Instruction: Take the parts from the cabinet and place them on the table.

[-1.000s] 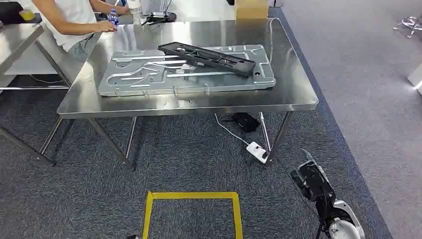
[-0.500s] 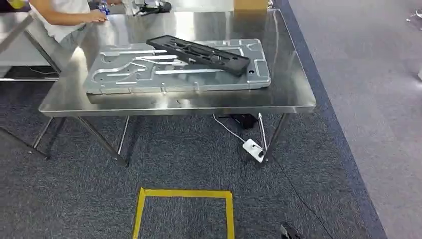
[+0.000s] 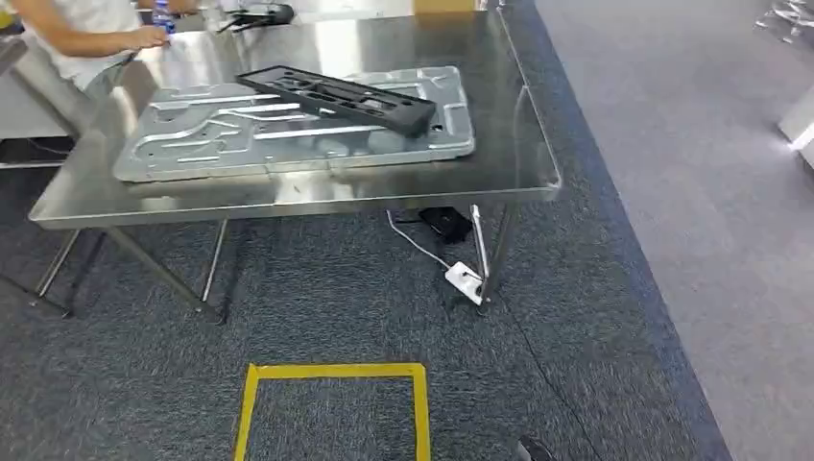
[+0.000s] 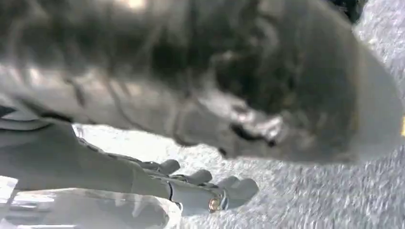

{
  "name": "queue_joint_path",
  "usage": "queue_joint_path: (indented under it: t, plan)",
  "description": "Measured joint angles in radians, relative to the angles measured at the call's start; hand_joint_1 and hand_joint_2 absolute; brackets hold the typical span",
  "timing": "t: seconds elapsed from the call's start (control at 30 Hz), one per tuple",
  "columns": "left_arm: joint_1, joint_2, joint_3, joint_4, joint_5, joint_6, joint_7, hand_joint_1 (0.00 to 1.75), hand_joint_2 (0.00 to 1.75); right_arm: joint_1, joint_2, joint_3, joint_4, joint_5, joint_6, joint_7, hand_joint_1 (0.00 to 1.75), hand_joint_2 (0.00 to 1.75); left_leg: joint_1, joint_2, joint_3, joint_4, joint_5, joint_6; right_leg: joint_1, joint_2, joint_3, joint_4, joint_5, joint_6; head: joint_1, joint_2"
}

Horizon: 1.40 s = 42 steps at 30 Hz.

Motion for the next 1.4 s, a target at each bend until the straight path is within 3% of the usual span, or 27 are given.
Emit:
queue_joint_path:
  t: [0.03, 0.1, 0.13, 0.17, 0.2, 0.23, 0.3, 0.33, 0.37, 0.43, 0.47, 0.5, 0.53, 0.57, 0.67, 0.73, 0.8, 0.87, 0.97, 1.0, 1.03, 1.13, 1.17, 1.2, 1.3, 1.33, 1.4]
  plan:
    - [0.001, 0.005, -0.002, 0.001, 0.000, 0.000, 0.000, 0.00, 0.00, -0.003, 0.014, 0.000, 0.006, 0.000, 0.005, 0.001, 0.00, 0.00, -0.014, 0.014, 0.010, -0.020, 0.011, -0.006, -0.011, 0.002, 0.003, -0.010, 0.011, 0.005, -0.001, 0.000]
    - [0.000, 0.002, -0.002, 0.001, 0.003, 0.000, 0.000, 0.00, 0.00, -0.007, 0.008, -0.001, 0.010, 0.000, 0.003, 0.002, 0.00, 0.00, -0.022, 0.013, 0.021, -0.068, 0.032, -0.005, -0.027, 0.005, 0.020, -0.050, 0.028, -0.004, -0.014, 0.000]
    - [0.000, 0.002, -0.003, 0.000, 0.006, 0.000, 0.000, 0.00, 0.00, -0.010, 0.024, -0.002, 0.015, 0.000, 0.005, 0.004, 0.00, 0.00, -0.019, 0.014, 0.071, -0.141, 0.050, 0.012, -0.019, 0.007, 0.048, -0.088, 0.039, -0.014, -0.018, 0.000]
    - [0.004, -0.007, -0.003, 0.000, 0.006, 0.000, 0.000, 0.00, 0.00, 0.000, 0.011, -0.003, 0.021, 0.000, 0.001, 0.006, 0.00, 0.00, -0.001, 0.020, 0.115, -0.211, 0.065, 0.005, -0.014, 0.001, 0.056, -0.093, 0.036, -0.018, -0.026, 0.000]
    - [0.005, -0.007, -0.003, 0.000, 0.006, -0.001, 0.000, 0.00, 0.00, 0.000, 0.013, -0.004, 0.023, 0.000, 0.000, 0.007, 0.00, 0.00, 0.006, 0.020, 0.130, -0.238, 0.080, 0.009, -0.009, 0.003, 0.040, -0.061, 0.010, -0.004, -0.023, 0.000]
    - [0.002, -0.006, -0.003, 0.000, 0.008, 0.000, 0.000, 0.00, 0.00, -0.001, 0.013, -0.004, 0.026, 0.000, -0.002, 0.010, 0.00, 0.00, 0.014, 0.023, 0.131, -0.244, 0.085, 0.002, -0.013, 0.004, 0.005, 0.003, -0.027, 0.009, -0.018, 0.000]
    - [0.000, -0.008, -0.003, 0.000, 0.008, 0.000, 0.000, 0.00, 0.00, -0.003, 0.011, -0.008, 0.031, -0.002, -0.005, 0.014, 0.00, 0.00, 0.028, 0.027, 0.120, -0.230, 0.076, -0.035, -0.031, 0.002, -0.060, 0.129, -0.074, 0.037, -0.016, 0.000]
    - [0.000, -0.017, -0.003, 0.000, 0.009, 0.000, 0.000, 0.00, 0.00, -0.002, 0.004, -0.014, 0.035, -0.004, -0.007, 0.022, 0.00, 0.00, 0.040, 0.027, 0.113, -0.213, 0.067, -0.050, -0.037, 0.001, -0.067, 0.143, -0.068, 0.050, -0.019, 0.000]
    - [0.002, -0.018, -0.003, 0.000, 0.012, 0.000, 0.001, 0.00, 0.00, -0.002, 0.004, -0.016, 0.038, -0.006, -0.008, 0.028, 0.00, 0.00, 0.053, 0.027, 0.104, -0.192, 0.055, -0.067, -0.044, -0.001, -0.051, 0.113, -0.040, 0.067, -0.013, 0.000]
    - [0.004, -0.021, -0.003, 0.000, 0.015, 0.001, 0.002, 0.00, 0.00, -0.002, 0.001, -0.018, 0.042, -0.006, -0.007, 0.035, 0.00, 0.00, 0.079, 0.027, 0.076, -0.128, 0.026, -0.107, -0.064, -0.007, 0.024, -0.032, 0.033, 0.097, -0.005, 0.000]
    - [0.004, -0.021, -0.003, 0.000, 0.015, 0.002, 0.002, 0.00, 0.00, -0.004, 0.001, -0.019, 0.044, -0.007, -0.007, 0.036, 0.00, 0.00, 0.086, 0.028, 0.062, -0.093, 0.011, -0.126, -0.059, -0.009, 0.036, -0.048, 0.019, 0.095, -0.003, 0.000]
    - [0.002, -0.017, -0.003, 0.000, 0.016, 0.002, 0.005, 0.00, 0.00, -0.005, 0.005, -0.020, 0.045, -0.009, -0.004, 0.036, 0.00, 0.00, 0.079, 0.028, 0.043, -0.068, -0.007, -0.143, -0.052, -0.003, 0.015, -0.036, 0.013, 0.083, 0.007, 0.000]
    - [0.002, -0.018, -0.003, 0.000, 0.016, 0.002, 0.005, 0.00, 0.00, -0.008, 0.002, -0.022, 0.045, -0.010, -0.003, 0.036, 0.00, 0.00, 0.079, 0.028, 0.043, -0.060, -0.025, -0.149, -0.049, 0.001, 0.017, -0.023, 0.004, 0.024, 0.008, 0.000]
    - [0.001, -0.018, -0.003, 0.000, 0.017, 0.002, 0.006, 0.00, 0.00, -0.007, 0.001, -0.024, 0.045, -0.011, -0.001, 0.036, 0.00, 0.00, 0.079, 0.029, 0.048, -0.059, -0.025, -0.155, -0.047, 0.002, 0.017, -0.025, 0.006, 0.000, 0.004, 0.000]
    - [0.004, -0.017, -0.003, 0.000, 0.018, 0.002, 0.007, 0.00, 0.00, -0.008, 0.001, -0.025, 0.047, -0.013, 0.003, 0.036, 0.00, 0.00, 0.086, 0.029, 0.064, -0.062, -0.032, -0.166, -0.050, 0.001, 0.029, -0.053, 0.027, -0.038, 0.005, 0.000]
    - [0.003, -0.016, -0.003, 0.000, 0.019, 0.002, 0.007, 0.00, 0.00, -0.007, 0.002, -0.025, 0.049, -0.013, 0.005, 0.040, 0.00, 0.00, 0.084, 0.028, 0.018, 0.044, -0.127, -0.169, -0.052, -0.002, 0.021, -0.062, 0.039, -0.047, -0.008, 0.000]
    - [0.003, -0.013, -0.003, 0.000, 0.021, 0.001, 0.010, 0.00, 0.00, -0.005, 0.003, -0.025, 0.052, -0.016, 0.006, 0.045, 0.00, 0.00, 0.085, 0.028, -0.032, 0.179, -0.202, -0.172, -0.054, -0.004, 0.008, -0.062, 0.049, -0.043, -0.008, 0.000]
    - [0.004, -0.009, -0.003, 0.000, 0.022, 0.001, 0.013, 0.00, 0.00, -0.004, 0.004, -0.026, 0.055, -0.019, 0.014, 0.048, 0.00, 0.00, 0.086, 0.028, -0.016, 0.181, -0.190, -0.175, -0.061, -0.004, -0.001, -0.062, 0.056, -0.032, -0.008, 0.000]
    - [0.007, -0.003, -0.003, 0.000, 0.021, -0.002, 0.022, 0.00, 0.00, -0.004, 0.004, -0.029, 0.058, -0.020, 0.033, 0.050, 0.00, 0.00, 0.102, 0.028, 0.129, -0.060, -0.090, -0.191, -0.080, 0.001, -0.008, -0.057, 0.067, -0.006, -0.009, 0.000]
    - [0.008, -0.006, -0.003, 0.000, 0.021, -0.007, 0.024, 0.00, 0.00, -0.002, -0.005, -0.034, 0.059, -0.020, 0.032, 0.050, 0.00, 0.00, 0.092, 0.031, 0.124, -0.073, -0.090, -0.202, -0.070, 0.005, -0.009, -0.055, 0.070, 0.010, -0.014, 0.000]
    - [0.008, -0.005, -0.003, 0.000, 0.023, -0.008, 0.021, 0.00, 0.00, -0.001, -0.006, -0.036, 0.059, -0.021, 0.031, 0.049, 0.00, 0.00, 0.089, 0.023, 0.117, -0.075, -0.077, -0.181, -0.070, 0.005, -0.008, -0.059, 0.072, 0.020, -0.005, 0.000]
    - [0.006, 0.016, -0.003, 0.000, 0.038, -0.031, 0.034, 0.00, 0.00, 0.001, -0.011, -0.045, 0.061, -0.034, 0.029, 0.024, 0.00, 0.00, 0.081, 0.024, 0.106, -0.070, -0.065, -0.153, -0.081, 0.005, 0.004, -0.093, 0.096, 0.046, 0.000, 0.000]
    - [0.005, 0.036, -0.003, 0.001, 0.039, -0.046, 0.042, 0.00, 0.00, 0.001, -0.014, -0.047, 0.061, -0.036, 0.034, 0.020, 0.00, 0.00, 0.082, 0.026, 0.111, -0.075, -0.056, -0.139, -0.084, 0.001, -0.005, -0.085, 0.088, 0.047, 0.006, 0.000]
    - [0.005, 0.040, -0.003, 0.001, 0.038, -0.056, 0.047, 0.00, 0.00, 0.001, -0.021, -0.050, 0.062, -0.037, 0.035, 0.016, 0.00, 0.00, 0.078, 0.029, 0.107, -0.075, -0.053, -0.134, -0.079, -0.005, -0.022, -0.045, 0.054, 0.036, 0.009, 0.000]
    - [0.005, 0.061, -0.003, 0.001, 0.031, -0.063, 0.052, 0.00, 0.00, 0.001, -0.031, -0.053, 0.062, -0.037, 0.039, 0.015, 0.00, 0.00, 0.057, 0.033, 0.095, -0.075, -0.046, -0.115, -0.049, -0.006, -0.129, 0.194, -0.061, 0.014, 0.019, 0.000]
    - [0.005, 0.065, -0.003, 0.001, 0.030, -0.063, 0.053, 0.00, 0.00, 0.003, -0.033, -0.056, 0.063, -0.039, 0.038, 0.015, 0.00, 0.00, 0.048, 0.033, 0.093, -0.075, -0.045, -0.108, -0.040, -0.006, -0.147, 0.236, -0.067, 0.004, 0.019, 0.000]
    - [0.004, 0.069, -0.003, 0.001, 0.026, -0.061, 0.054, 0.00, 0.00, 0.005, -0.037, -0.065, 0.064, -0.041, 0.032, 0.015, 0.00, 0.00, 0.029, 0.032, 0.094, -0.075, -0.046, -0.101, -0.018, -0.005, -0.120, 0.185, -0.021, -0.023, 0.019, 0.000]
